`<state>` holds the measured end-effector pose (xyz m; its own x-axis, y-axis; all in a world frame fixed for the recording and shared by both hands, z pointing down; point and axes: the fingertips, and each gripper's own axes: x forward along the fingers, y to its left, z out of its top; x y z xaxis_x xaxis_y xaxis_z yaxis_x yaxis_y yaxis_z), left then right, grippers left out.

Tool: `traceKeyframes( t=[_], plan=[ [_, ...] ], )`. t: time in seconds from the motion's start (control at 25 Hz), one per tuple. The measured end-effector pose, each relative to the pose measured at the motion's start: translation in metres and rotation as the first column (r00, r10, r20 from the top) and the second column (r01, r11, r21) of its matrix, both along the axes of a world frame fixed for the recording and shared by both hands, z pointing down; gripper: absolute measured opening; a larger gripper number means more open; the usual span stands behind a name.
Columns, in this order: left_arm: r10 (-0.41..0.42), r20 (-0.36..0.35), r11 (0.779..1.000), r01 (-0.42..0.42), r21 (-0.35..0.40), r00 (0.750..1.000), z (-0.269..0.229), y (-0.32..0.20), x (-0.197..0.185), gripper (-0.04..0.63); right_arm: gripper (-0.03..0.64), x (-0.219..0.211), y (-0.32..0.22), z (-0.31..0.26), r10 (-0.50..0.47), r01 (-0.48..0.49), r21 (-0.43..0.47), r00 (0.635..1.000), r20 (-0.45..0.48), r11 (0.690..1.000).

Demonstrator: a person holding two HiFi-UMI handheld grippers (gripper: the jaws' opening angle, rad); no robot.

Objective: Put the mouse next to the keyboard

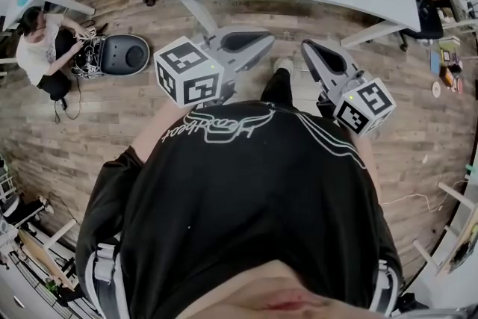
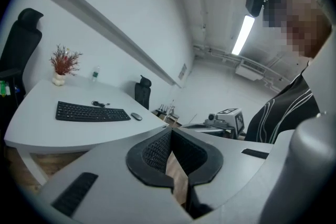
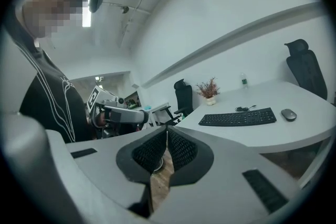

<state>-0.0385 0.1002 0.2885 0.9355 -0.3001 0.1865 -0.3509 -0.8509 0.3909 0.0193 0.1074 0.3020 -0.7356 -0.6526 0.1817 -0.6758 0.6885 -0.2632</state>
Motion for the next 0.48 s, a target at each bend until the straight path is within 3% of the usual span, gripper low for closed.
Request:
traceKeyframes(
  t=[0.48],
  plan=[
    [0.014, -0.004, 0.999, -0.015, -0.038, 1.000, 0.017, 0.030, -0.009, 0.006, 0.009, -0.015, 0.029, 0.015, -0.013, 0.013, -0.054, 1.000, 0.007, 0.998]
  ],
)
